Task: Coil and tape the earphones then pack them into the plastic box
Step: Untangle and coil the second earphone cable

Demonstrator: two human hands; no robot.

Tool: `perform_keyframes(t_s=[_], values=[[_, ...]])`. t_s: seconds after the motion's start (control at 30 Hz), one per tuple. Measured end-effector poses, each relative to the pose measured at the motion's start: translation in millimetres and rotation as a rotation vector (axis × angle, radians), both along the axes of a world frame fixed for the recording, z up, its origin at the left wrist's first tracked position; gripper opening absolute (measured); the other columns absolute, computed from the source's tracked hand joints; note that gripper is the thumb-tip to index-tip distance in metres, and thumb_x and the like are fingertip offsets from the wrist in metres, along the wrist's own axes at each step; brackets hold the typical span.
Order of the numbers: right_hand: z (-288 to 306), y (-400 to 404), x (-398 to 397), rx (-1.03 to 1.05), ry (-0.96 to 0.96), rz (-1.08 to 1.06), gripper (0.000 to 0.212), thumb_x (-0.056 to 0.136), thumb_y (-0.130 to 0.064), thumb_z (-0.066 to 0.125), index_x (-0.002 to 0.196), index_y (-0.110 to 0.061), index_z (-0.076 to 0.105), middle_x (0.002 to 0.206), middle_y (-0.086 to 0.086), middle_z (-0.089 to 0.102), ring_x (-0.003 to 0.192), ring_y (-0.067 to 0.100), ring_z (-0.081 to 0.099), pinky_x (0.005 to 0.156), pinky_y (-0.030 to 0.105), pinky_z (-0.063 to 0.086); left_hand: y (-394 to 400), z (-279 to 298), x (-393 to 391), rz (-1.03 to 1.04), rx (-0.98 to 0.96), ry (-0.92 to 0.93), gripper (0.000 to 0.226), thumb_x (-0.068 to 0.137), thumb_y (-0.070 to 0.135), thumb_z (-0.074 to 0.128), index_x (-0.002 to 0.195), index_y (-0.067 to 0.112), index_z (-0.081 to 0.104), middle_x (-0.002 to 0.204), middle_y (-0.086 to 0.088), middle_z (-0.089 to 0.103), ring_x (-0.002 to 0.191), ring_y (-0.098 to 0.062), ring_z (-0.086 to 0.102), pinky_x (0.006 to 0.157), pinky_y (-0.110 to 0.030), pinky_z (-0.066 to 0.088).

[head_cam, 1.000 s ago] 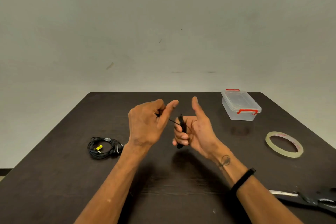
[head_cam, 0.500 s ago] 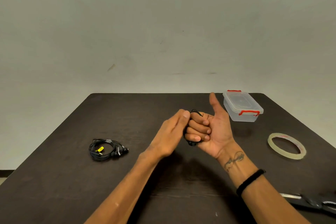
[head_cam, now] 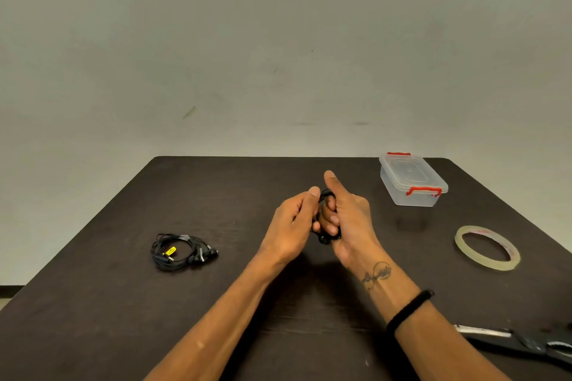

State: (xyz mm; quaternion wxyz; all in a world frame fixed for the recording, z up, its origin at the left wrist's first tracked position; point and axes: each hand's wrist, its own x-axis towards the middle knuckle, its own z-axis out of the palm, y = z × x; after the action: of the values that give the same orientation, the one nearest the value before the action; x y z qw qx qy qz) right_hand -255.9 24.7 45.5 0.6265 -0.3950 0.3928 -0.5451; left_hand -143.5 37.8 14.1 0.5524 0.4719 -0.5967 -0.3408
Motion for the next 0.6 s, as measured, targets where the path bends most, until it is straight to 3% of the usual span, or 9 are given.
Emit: perform_keyframes(t_s=[0.1,0.17,0.23,0.27,0.37,0.43,0.5,0.6], values=[[-2,0,2,-0.027,0.083,-0.088,0.06,0.096,-0.051,0.07,0.056,-0.014,0.044,0.045,0.002,0.035,0.035,0.015,0.033,0.045,0.028,0.046,8,5,-5,0.144,-0.091,-0.083,0.054,0.111,0.041,0.043,0.064,0.017,0.05,0.052,0.007,0.053,0.051,-0.006,0.052,0.052,-0.029,0.042],[-4,0,2,-0.076,0.104,-0.046,0.058,0.095,-0.053,0.069,0.058,-0.015,0.046,0.047,0.002,0.035,0.038,0.014,0.034,0.048,0.027,0.047,10,6,-5,0.239,-0.148,-0.093,0.055,0.112,0.036,0.043,0.062,0.013,0.047,0.05,0.004,0.05,0.047,-0.01,0.052,0.049,-0.022,0.039],[-6,-1,2,-0.099,0.073,0.078,0.051,0.094,-0.051,0.071,0.061,-0.017,0.051,0.053,0.002,0.041,0.047,0.014,0.04,0.056,0.027,0.049,9,7,2,0.298,-0.184,-0.083,0.058,0.112,0.043,0.041,0.069,0.005,0.052,0.055,-0.008,0.055,0.053,-0.027,0.059,0.05,-0.039,0.049],[-7,-1,2,-0.098,0.045,0.154,0.045,0.092,-0.049,0.072,0.064,-0.018,0.057,0.058,0.002,0.047,0.053,0.015,0.047,0.063,0.029,0.049,7,6,7,0.343,-0.187,-0.09,0.059,0.112,0.044,0.04,0.07,0.005,0.051,0.055,-0.008,0.053,0.052,-0.028,0.055,0.051,-0.047,0.049],[-11,-6,0,-0.071,-0.033,0.319,0.03,0.094,-0.041,0.073,0.078,-0.015,0.07,0.077,0.005,0.066,0.076,0.018,0.063,0.089,0.041,0.051,2,9,19,0.448,-0.181,-0.131,0.056,0.112,0.037,0.041,0.064,0.008,0.039,0.056,0.001,0.039,0.054,-0.016,0.034,0.055,-0.051,0.036],[-13,-8,-1,-0.085,0.052,0.356,0.031,0.099,-0.04,0.067,0.084,-0.013,0.072,0.087,0.009,0.071,0.086,0.024,0.067,0.098,0.052,0.053,3,10,23,0.458,-0.182,-0.147,0.055,0.113,0.037,0.04,0.063,0.014,0.037,0.055,0.002,0.036,0.055,-0.015,0.032,0.054,-0.05,0.032],[-11,-7,-3,-0.131,0.165,0.364,0.031,0.1,-0.037,0.066,0.095,-0.007,0.071,0.093,0.013,0.073,0.089,0.029,0.07,0.093,0.055,0.059,1,10,27,0.466,-0.171,-0.167,0.054,0.113,0.038,0.04,0.063,0.017,0.037,0.055,0.003,0.036,0.054,-0.015,0.032,0.053,-0.047,0.03],[-7,-5,-7,-0.156,0.198,0.388,0.034,0.092,-0.023,0.077,0.118,-0.003,0.067,0.096,0.016,0.075,0.085,0.028,0.073,0.078,0.048,0.066,0,13,33,0.507,-0.173,-0.196,0.055,0.113,0.039,0.039,0.063,0.015,0.036,0.054,0.003,0.037,0.053,-0.02,0.034,0.054,-0.044,0.032]])
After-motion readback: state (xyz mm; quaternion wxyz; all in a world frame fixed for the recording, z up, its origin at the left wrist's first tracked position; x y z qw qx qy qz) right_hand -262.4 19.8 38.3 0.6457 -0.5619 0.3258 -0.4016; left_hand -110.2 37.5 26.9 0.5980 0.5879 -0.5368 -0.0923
